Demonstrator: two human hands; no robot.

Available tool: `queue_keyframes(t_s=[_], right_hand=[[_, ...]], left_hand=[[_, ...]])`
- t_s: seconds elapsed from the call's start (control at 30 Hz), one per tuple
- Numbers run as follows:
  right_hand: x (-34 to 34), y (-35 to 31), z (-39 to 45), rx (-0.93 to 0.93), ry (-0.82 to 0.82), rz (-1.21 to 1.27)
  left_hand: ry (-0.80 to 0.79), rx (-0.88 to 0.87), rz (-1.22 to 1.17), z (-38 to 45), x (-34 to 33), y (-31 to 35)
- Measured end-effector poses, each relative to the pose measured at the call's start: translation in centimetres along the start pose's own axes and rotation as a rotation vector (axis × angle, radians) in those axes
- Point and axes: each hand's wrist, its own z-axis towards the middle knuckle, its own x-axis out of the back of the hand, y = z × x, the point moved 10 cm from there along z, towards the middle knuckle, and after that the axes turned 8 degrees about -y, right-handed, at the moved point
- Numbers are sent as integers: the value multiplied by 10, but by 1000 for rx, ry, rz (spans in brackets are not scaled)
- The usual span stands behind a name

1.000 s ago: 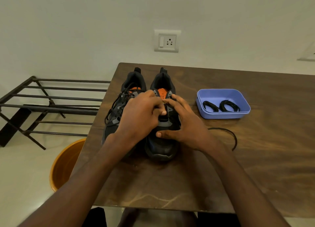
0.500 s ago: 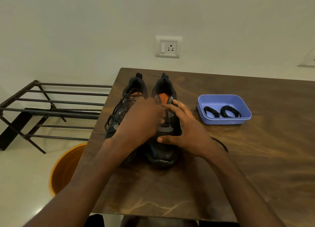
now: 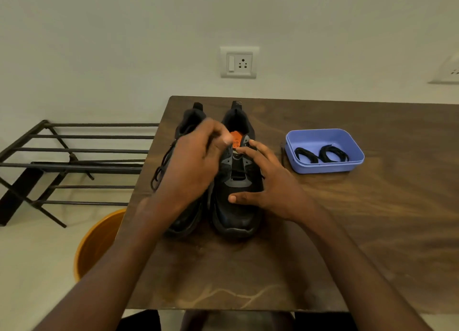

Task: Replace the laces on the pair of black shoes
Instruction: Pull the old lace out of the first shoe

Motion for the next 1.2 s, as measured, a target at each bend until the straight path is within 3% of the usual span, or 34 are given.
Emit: queue_keyframes(t_s=[0.13, 0.3, 0.4, 0.5, 0.57, 0.73, 0.8, 0.97, 1.03, 1.13, 1.2], right_hand=[[-2, 0, 0, 1, -23, -2], [-3, 0, 0, -5, -31, 2], [-2, 1, 0, -14, -32, -6], [-1, 0, 1, -19, -36, -20], [-1, 1, 0, -27, -30, -28], [-2, -1, 0, -15, -25, -34], [-3, -1, 0, -11, -29, -32], [-4, 1, 1, -15, -24, -29], [-4, 0, 1, -5, -20, -17], [-3, 0, 1, -9, -23, -22], [-1, 0, 1, -13, -14, -29]], left_hand=[[-240, -50, 392, 4, -40, -13], [-199, -37, 391, 5, -39, -14], [8, 33, 75, 6, -15, -14], [207, 92, -613, 4, 17, -14], [211, 105, -746, 3, 22, -13], [-132, -2, 227, 5, -26, -13], [-213, -16, 345, 5, -42, -23], [-165, -26, 431, 8, -37, -16], [-88, 22, 295, 7, -23, -14], [152, 94, -371, 3, 15, -11], [200, 141, -650, 1, 20, -14]])
